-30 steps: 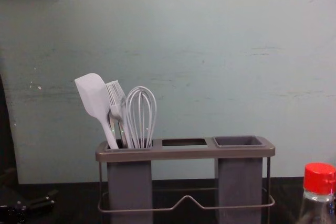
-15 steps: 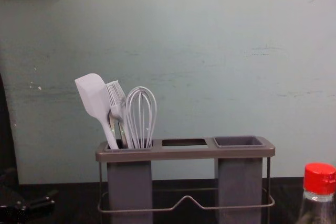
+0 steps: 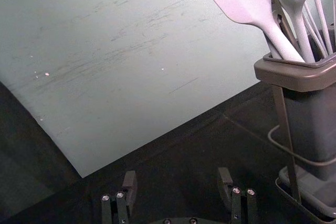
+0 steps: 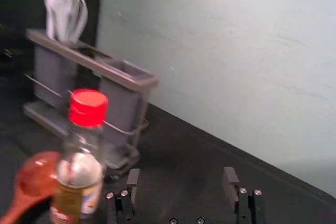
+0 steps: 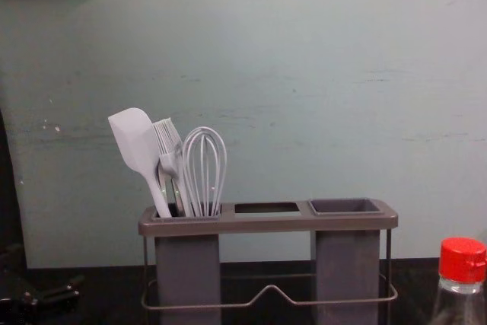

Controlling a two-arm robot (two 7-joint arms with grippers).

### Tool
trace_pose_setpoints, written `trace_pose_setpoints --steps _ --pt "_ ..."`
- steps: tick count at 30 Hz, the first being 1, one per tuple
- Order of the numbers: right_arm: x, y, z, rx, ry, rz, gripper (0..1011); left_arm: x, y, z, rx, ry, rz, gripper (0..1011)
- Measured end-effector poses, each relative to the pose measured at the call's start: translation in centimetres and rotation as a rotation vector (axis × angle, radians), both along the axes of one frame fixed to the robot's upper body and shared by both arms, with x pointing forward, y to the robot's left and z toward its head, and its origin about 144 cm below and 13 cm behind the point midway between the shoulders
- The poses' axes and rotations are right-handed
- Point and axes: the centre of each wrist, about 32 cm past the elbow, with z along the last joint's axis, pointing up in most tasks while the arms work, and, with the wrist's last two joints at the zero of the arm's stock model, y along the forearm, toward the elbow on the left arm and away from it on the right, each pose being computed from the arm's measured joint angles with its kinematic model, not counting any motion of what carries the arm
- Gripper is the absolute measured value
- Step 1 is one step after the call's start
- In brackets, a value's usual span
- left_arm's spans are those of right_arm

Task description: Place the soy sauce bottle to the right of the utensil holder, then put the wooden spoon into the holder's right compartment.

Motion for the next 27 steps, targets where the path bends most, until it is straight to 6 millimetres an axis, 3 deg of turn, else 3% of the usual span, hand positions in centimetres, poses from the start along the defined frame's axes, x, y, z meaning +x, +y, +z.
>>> trace_pose_setpoints --steps 6,14,27 --pt "-0.9 -0.6 0.5 0.075 -0.007 0.097 1002 0.0 0.0 0.0 0.000 0.000 0.000 1005" --pt "-0.6 0.0 0.4 0.147 -0.003 0.203 1003 0.0 0.0 0.0 0.000 0.000 0.000 1005" --pt "2.0 3.1 -0.4 0.222 0.024 0.266 1002 0.0 0.0 0.0 0.000 0.000 0.000 1005"
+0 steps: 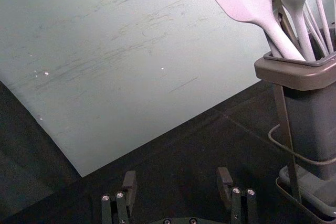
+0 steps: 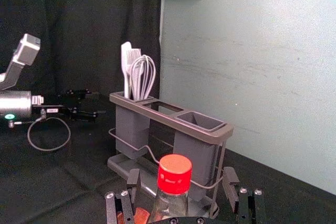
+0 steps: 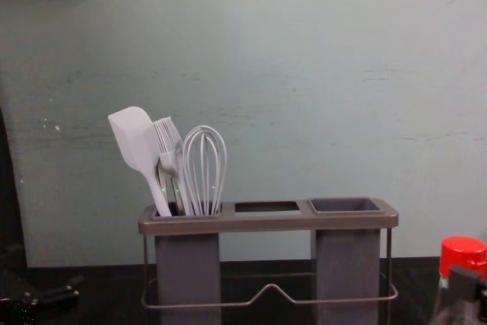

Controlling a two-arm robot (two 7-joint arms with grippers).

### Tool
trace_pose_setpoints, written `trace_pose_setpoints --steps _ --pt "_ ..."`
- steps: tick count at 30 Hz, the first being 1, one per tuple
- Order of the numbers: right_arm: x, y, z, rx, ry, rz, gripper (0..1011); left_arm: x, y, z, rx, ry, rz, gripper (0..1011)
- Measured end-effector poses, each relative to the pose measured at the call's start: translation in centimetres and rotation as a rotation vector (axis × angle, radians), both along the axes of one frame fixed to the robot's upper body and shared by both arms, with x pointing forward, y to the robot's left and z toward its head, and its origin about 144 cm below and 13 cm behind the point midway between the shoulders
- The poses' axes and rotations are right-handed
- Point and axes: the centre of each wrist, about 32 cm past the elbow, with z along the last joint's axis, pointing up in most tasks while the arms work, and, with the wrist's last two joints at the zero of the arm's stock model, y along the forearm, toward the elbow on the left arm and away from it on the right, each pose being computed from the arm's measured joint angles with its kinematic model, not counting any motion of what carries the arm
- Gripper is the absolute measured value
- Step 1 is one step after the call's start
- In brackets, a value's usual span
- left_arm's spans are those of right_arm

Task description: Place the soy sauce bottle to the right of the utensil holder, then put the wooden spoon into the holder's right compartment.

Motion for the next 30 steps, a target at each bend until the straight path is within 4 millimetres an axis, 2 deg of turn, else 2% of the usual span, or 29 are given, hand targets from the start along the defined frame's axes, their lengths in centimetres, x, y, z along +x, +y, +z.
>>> trace_pose_setpoints --steps 12,15,26,28,30 --pt "2.1 1.4 -0.4 0.052 0.051 0.011 1002 0.0 0.0 0.0 0.000 0.000 0.000 1005" --pt "2.3 1.6 -0.3 0.049 0.060 0.008 964 0.0 0.0 0.0 0.000 0.000 0.000 1005" --pt "2.7 2.0 -0.1 0.048 0.073 0.002 679 0.0 0.0 0.0 0.000 0.000 0.000 1005" --pt "2.6 2.0 0.0 0.046 0.072 0.004 575 0.0 0.0 0.0 0.000 0.000 0.000 1005" --pt "2.5 2.0 0.1 0.046 0.072 0.003 534 0.0 0.0 0.0 0.000 0.000 0.000 1005"
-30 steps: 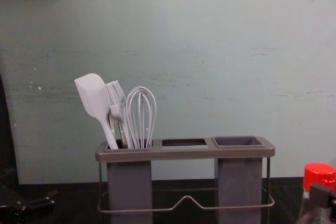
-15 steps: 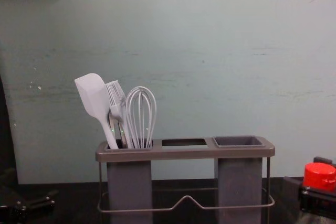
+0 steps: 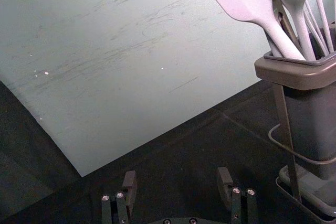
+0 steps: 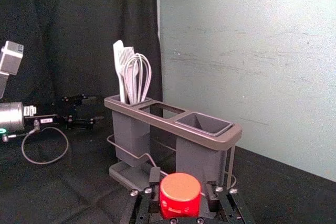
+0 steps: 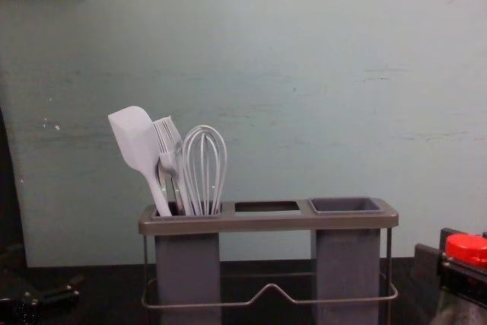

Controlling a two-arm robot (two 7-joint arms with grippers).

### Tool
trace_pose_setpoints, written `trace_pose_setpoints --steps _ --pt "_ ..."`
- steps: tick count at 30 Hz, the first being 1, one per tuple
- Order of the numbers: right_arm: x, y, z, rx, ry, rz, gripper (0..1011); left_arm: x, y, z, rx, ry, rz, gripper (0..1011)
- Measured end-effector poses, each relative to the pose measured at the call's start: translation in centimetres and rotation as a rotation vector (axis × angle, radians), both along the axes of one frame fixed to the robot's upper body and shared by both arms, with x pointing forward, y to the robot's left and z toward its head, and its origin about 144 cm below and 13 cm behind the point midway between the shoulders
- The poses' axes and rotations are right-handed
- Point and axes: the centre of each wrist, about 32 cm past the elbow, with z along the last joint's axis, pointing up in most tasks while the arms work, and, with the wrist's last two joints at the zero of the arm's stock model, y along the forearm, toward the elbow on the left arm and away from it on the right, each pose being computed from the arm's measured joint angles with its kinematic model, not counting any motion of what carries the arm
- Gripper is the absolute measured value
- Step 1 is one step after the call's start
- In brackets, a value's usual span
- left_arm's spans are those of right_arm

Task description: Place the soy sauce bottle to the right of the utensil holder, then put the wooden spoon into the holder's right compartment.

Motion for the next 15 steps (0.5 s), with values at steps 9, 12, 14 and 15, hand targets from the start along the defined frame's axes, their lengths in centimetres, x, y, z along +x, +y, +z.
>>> trace_pose_setpoints --steps 9,12,14,15 --pt "-1.4 -0.6 1.2 0.002 -0.010 -0.020 380 0.0 0.0 0.0 0.000 0.000 0.000 1005" --pt "-1.7 -1.0 1.9 -0.002 -0.028 -0.034 380 0.0 0.0 0.0 0.000 0.000 0.000 1005" --pt "-1.6 -1.5 2.5 -0.009 -0.041 -0.052 378 0.0 0.0 0.0 0.000 0.000 0.000 1005" --pt "-1.5 -1.7 2.6 -0.011 -0.044 -0.055 380 0.0 0.0 0.0 0.000 0.000 0.000 1005"
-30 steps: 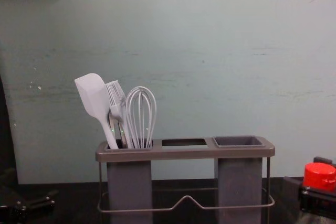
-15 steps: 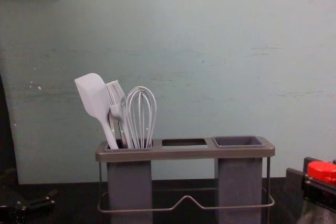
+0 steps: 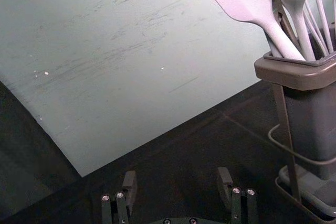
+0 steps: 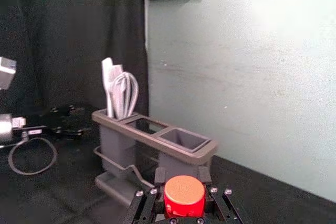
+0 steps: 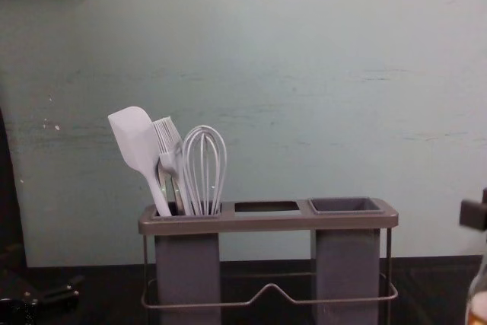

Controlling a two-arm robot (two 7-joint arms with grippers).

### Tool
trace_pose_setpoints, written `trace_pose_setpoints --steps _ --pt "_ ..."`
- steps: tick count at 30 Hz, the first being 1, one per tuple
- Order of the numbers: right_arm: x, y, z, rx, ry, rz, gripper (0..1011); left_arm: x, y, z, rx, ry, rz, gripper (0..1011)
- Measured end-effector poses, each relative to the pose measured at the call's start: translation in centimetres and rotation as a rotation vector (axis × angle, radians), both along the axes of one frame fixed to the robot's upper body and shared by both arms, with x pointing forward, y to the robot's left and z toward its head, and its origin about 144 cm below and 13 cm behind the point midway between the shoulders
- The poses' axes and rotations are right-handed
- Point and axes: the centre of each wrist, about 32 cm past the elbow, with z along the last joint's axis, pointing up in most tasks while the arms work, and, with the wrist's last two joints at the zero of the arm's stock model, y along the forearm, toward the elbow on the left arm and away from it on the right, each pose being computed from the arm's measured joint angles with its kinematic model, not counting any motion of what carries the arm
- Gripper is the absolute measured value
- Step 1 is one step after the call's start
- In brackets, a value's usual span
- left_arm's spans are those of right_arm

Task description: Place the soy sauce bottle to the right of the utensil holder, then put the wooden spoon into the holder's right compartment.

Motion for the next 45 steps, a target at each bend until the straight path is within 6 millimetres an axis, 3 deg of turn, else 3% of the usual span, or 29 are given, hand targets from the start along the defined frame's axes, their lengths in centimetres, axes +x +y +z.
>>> trace_pose_setpoints --steps 5,13,22,45 --pt "1.3 -1.0 0.8 -0.011 -0.012 -0.029 378 0.0 0.0 0.0 0.000 0.000 0.000 1005" --pt "5.3 -2.6 0.9 -0.028 -0.001 -0.015 378 0.0 0.0 0.0 0.000 0.000 0.000 1005" --pt "8.3 -2.4 0.0 -0.008 0.003 0.004 378 0.0 0.0 0.0 0.000 0.000 0.000 1005" --pt "11.1 -0.2 -0.9 -0.001 -0.012 0.003 378 0.0 0.0 0.0 0.000 0.000 0.000 1005"
